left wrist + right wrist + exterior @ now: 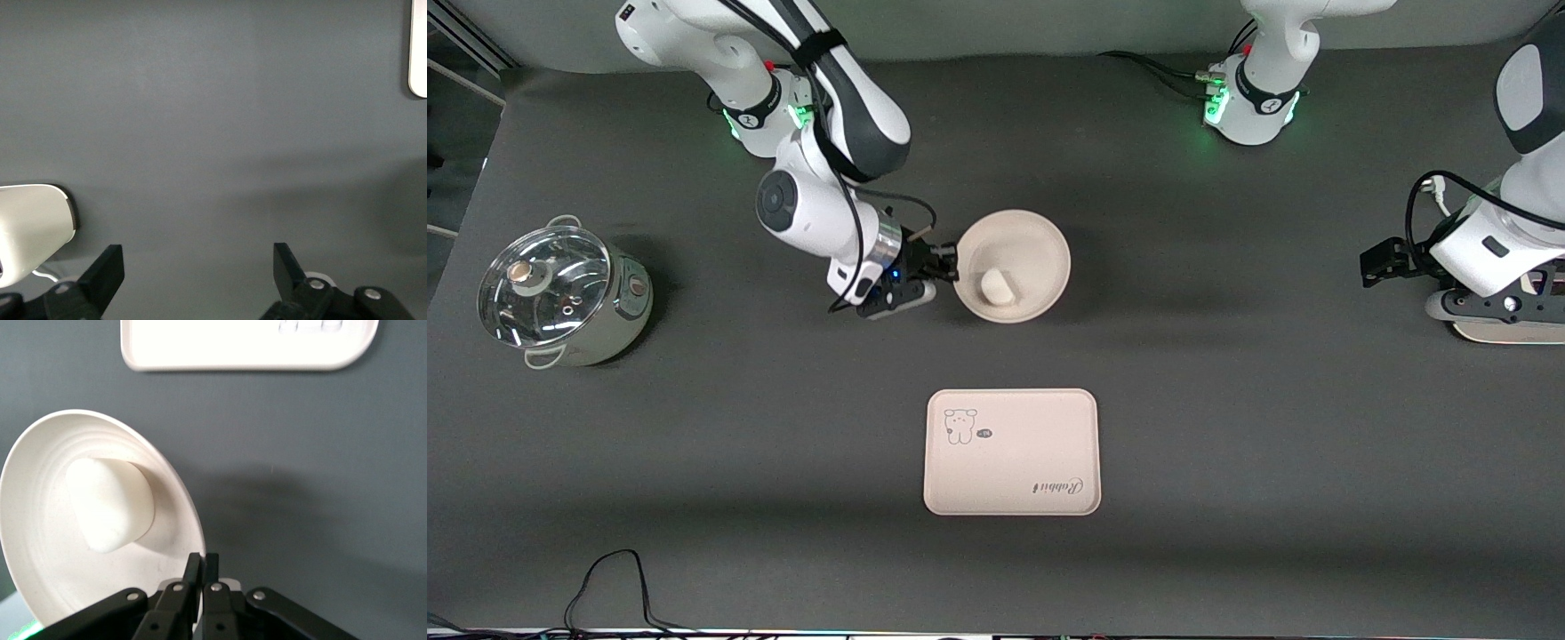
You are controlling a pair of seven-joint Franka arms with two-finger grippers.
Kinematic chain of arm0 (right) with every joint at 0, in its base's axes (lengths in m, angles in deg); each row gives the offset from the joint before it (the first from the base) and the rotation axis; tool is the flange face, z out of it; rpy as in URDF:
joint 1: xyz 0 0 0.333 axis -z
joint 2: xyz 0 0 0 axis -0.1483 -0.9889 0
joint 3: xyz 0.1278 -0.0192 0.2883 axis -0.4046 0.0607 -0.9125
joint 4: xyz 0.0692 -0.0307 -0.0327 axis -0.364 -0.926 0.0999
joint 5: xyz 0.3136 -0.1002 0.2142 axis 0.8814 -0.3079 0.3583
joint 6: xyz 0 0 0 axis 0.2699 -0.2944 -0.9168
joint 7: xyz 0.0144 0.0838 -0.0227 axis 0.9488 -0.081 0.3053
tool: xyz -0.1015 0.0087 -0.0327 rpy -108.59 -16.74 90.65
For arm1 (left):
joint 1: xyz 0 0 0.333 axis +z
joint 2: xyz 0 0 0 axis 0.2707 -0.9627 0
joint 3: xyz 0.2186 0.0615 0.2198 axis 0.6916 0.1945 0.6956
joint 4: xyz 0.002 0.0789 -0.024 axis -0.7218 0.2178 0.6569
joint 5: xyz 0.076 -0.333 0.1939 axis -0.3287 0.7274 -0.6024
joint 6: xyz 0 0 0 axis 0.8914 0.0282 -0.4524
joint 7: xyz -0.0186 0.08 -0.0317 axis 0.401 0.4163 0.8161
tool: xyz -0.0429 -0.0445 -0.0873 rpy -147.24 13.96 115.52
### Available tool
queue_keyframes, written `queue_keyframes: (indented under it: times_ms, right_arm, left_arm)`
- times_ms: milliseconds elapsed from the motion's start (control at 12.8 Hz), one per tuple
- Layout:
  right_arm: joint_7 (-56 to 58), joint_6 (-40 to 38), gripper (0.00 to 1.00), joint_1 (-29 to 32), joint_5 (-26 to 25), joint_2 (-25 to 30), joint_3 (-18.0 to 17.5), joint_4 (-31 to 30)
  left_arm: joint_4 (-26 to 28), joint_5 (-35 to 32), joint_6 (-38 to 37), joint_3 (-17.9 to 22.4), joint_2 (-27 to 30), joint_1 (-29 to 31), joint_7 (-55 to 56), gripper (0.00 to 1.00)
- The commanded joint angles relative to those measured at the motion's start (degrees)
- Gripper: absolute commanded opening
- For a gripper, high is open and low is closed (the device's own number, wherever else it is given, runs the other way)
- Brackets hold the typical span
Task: Place bun in plate and plate on tray
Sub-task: 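Lift the plate with the right gripper and carry it over the tray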
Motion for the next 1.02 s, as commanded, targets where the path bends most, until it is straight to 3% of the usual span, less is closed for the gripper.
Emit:
queue_keyframes:
  times_ms: [0,312,547,703,938]
  right_arm:
    - [-4.1,-7.2,0.0,2.4,-2.7,-10.5,1.7,16.0]
    - [-7.2,-17.3,0.0,7.2,-4.4,-21.9,3.3,36.1]
    - [-12.0,-19.3,0.0,10.0,-6.1,-28.3,3.3,47.7]
    - [-13.8,-19.1,0.0,11.3,-6.0,-31.7,3.2,52.4]
    - [-14.3,-14.7,0.0,11.3,-5.7,-35.2,2.8,53.5]
  left_arm:
    - [-0.5,0.6,0.2,0.7,-0.1,-1.0,0.0,1.0]
    - [-0.5,1.1,0.2,0.7,-0.1,-0.9,0.0,1.0]
    - [-0.4,1.1,0.1,0.7,-0.1,-0.8,0.1,1.0]
    - [-0.5,1.2,0.2,0.7,-0.1,-0.9,0.0,1.0]
    - [-0.5,1.2,0.2,0.7,-0.1,-0.9,0.1,1.0]
